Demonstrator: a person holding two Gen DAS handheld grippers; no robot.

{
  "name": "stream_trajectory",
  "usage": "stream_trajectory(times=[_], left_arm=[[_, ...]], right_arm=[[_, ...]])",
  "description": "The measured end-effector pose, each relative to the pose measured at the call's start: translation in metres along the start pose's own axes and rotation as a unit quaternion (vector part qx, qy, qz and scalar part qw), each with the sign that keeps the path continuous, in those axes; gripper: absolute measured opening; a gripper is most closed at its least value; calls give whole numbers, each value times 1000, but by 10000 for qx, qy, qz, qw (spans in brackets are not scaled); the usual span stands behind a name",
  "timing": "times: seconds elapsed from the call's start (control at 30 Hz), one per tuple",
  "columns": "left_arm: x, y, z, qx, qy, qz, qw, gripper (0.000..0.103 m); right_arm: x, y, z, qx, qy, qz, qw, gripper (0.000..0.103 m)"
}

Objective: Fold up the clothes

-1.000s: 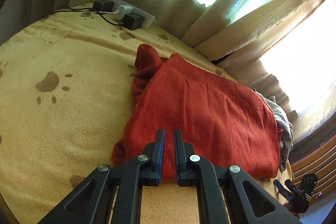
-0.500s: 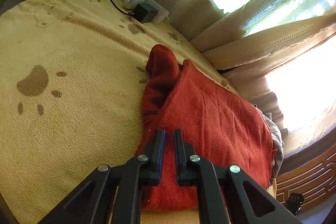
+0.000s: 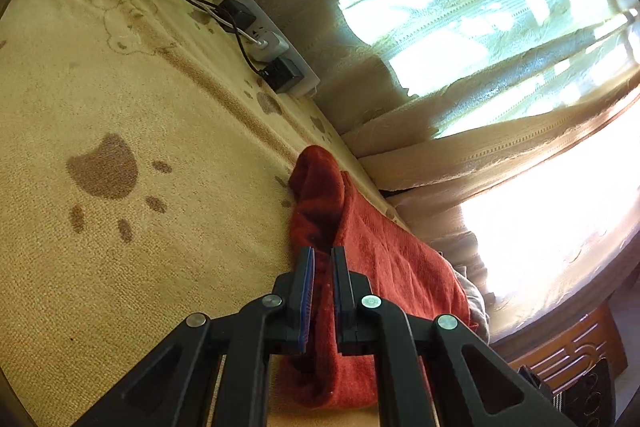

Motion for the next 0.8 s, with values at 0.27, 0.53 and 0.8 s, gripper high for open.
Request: stream_trajectory(times=[0.27,0.53,0.8], left_arm=[[-5,5,-20,-288,422,190,9985,9],[7,2,-29,-476,517,-62,9975,9],[6,2,-32,-705,80,-111,9974,9]], right_arm=[[103,35,-26,-472,458,-348,9972,60],[139,39,6,191,418,-700,9965,18],[103,52,42,1049,54,6,9945,11]])
Point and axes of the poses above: each gripper's, at about its wrist camera, not at the fingertips, and x roughly the way its jaws point, z to its right, y to its top, the point moved 2 cm from there along x, roughly the way its jaws point, and after that the axes turned 1 degree about y, right-handed, at the moved point
